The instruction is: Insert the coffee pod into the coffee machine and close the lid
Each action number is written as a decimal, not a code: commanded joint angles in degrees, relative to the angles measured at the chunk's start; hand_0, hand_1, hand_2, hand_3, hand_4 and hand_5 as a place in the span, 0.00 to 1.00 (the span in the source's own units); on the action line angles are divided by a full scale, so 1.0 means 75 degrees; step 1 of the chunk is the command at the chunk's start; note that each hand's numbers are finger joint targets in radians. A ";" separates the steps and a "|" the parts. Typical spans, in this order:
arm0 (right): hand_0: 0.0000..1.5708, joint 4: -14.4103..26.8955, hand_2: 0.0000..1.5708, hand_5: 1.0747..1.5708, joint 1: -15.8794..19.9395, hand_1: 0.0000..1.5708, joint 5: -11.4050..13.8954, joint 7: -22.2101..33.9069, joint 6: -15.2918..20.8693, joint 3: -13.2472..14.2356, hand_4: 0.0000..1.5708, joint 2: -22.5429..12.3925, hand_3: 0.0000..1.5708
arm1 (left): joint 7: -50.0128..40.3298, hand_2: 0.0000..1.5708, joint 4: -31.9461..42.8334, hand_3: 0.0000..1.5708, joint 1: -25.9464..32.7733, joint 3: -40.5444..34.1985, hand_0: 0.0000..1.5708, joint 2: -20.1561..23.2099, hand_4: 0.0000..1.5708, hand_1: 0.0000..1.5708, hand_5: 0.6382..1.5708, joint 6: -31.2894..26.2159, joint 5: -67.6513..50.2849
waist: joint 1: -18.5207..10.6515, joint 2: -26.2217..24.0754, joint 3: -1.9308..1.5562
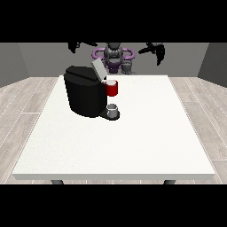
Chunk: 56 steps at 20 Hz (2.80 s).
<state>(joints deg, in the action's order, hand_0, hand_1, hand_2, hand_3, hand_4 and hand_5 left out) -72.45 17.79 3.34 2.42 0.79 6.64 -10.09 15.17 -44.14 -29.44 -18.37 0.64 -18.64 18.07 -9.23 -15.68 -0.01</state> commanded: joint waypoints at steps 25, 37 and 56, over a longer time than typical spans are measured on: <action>0.00 0.1709 0.00 1.00 0.2305 0.00 -0.0755 0.0095 -0.0345 0.0155 0.00 0.0195 0.00 | -0.0774 0.00 -0.4107 0.00 0.1866 0.1229 0.00 0.0319 0.24 0.00 1.00 0.0536 -0.1476 | 0.0136 0.2213 0.0001; 0.00 0.2230 0.00 1.00 0.3378 0.00 -0.0399 0.0118 -0.0143 -0.0003 0.08 0.0100 0.00 | -0.1001 0.00 -0.4948 0.00 0.2292 0.1436 0.00 0.0498 0.22 0.00 1.00 0.0540 -0.1584 | -0.0162 0.2558 0.0001; 0.00 0.1470 0.00 1.00 0.4805 0.00 0.0554 0.0781 0.0213 -0.0792 0.05 0.0034 0.00 | -0.1049 0.00 -0.4700 0.00 0.1632 0.1678 0.00 0.0524 0.21 0.00 1.00 0.0592 -0.1393 | -0.0979 0.3258 0.0010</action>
<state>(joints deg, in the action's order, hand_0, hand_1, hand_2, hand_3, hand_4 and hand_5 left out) -59.70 47.96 5.87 12.19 3.58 4.49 -12.41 5.43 -80.54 -16.86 -6.12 4.59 -14.23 7.13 -12.68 6.83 -0.78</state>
